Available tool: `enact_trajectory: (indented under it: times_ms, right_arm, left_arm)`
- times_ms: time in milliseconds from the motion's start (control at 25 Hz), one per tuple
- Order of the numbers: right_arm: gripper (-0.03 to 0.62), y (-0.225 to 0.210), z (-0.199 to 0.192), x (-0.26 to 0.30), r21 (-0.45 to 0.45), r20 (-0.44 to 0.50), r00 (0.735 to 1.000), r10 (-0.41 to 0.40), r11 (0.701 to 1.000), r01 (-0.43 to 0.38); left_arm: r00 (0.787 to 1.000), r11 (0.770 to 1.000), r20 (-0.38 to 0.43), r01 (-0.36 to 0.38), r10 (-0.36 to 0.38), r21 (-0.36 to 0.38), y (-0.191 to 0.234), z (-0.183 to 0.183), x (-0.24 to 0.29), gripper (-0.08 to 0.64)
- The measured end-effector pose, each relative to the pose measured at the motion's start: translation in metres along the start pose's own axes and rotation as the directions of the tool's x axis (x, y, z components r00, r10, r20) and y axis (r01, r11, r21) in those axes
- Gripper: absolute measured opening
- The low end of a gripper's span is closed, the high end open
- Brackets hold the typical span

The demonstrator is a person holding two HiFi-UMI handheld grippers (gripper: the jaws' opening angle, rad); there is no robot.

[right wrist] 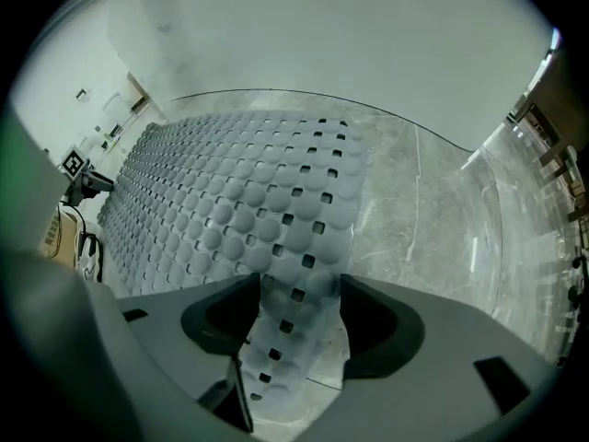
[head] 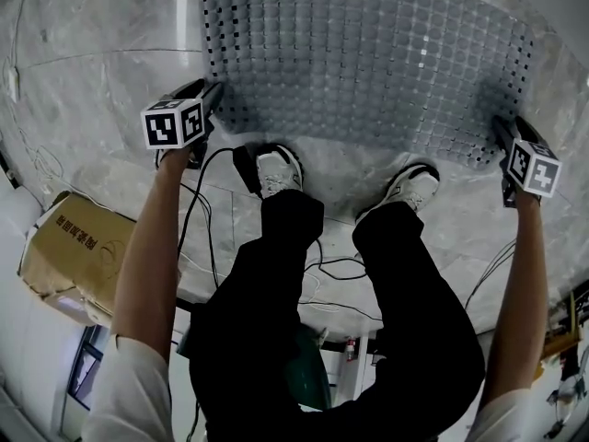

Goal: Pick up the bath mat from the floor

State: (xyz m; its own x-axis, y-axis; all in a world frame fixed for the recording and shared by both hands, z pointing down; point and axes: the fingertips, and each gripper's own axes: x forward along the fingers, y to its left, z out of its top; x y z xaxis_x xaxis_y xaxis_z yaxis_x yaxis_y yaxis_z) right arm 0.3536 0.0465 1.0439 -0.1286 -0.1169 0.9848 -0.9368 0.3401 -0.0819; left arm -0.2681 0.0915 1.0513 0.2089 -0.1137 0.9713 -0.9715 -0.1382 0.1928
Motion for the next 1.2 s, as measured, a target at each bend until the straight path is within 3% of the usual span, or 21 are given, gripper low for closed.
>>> enact_trajectory:
  times_ms: [120,200,240,280,320,440,520,600,680,800,1040,1200]
  right_arm:
    - [0.241,-0.001,-0.001,0.0,0.012,0.017,1.0,-0.018,1.0,0.017]
    - [0.241,-0.001,-0.001,0.0,0.022,0.029,0.999,-0.028,0.999,0.027]
    - [0.241,-0.001,0.0,0.0,0.025,0.033,0.999,-0.031,0.999,0.03]
    - [0.238,0.0,0.0,-0.001,0.024,0.035,0.999,-0.033,0.999,0.032]
    - [0.232,0.001,0.0,-0.001,0.021,0.033,0.999,-0.033,0.999,0.032]
    - [0.199,0.007,-0.001,-0.001,0.0,0.02,1.0,-0.015,1.0,0.015]
    - [0.134,0.013,0.002,-0.001,-0.014,0.012,1.0,0.004,1.0,-0.004]
    - [0.103,0.019,0.003,-0.002,-0.012,0.001,1.0,0.01,1.0,-0.01]
    - [0.085,0.023,0.003,-0.005,-0.01,-0.005,1.0,0.007,1.0,-0.007]
    - [0.07,0.031,-0.001,-0.015,-0.038,-0.02,1.0,0.02,0.999,-0.021]
    - [0.057,0.06,0.011,-0.053,-0.056,-0.031,0.997,0.066,0.996,-0.068]
    - [0.051,0.087,0.022,-0.095,-0.105,-0.045,0.996,0.078,0.991,-0.082]
  left_arm:
    - [0.997,0.997,0.021,0.072,-0.071,-0.042,-0.008,0.003,0.001,0.18]
    - [0.99,0.988,0.051,0.137,-0.133,-0.074,-0.022,0.008,0.001,0.388]
    - [0.991,0.989,0.055,0.123,-0.118,-0.08,-0.022,0.008,0.002,0.409]
    - [0.996,0.995,0.047,0.073,-0.069,-0.073,-0.018,0.007,0.003,0.361]
    - [0.999,0.998,0.033,0.012,-0.01,-0.06,-0.012,0.005,0.004,0.245]
    - [0.997,0.996,0.008,-0.08,0.08,-0.046,-0.007,0.003,0.005,0.233]
    - [0.997,0.997,0.013,-0.071,0.072,-0.04,-0.014,0.006,0.004,0.201]
    - [0.998,0.998,0.003,-0.058,0.058,-0.002,-0.024,0.008,0.005,0.102]
    - [0.997,0.996,-0.011,-0.08,0.08,0.034,-0.029,0.009,0.003,0.089]
    - [0.996,0.996,-0.007,-0.088,0.088,0.025,-0.036,0.004,-0.007,0.076]
    - [1.0,0.994,-0.022,0.021,-0.019,0.105,-0.068,0.015,-0.046,0.069]
    - [0.999,0.991,-0.021,0.051,-0.049,0.12,-0.09,0.021,-0.092,0.067]
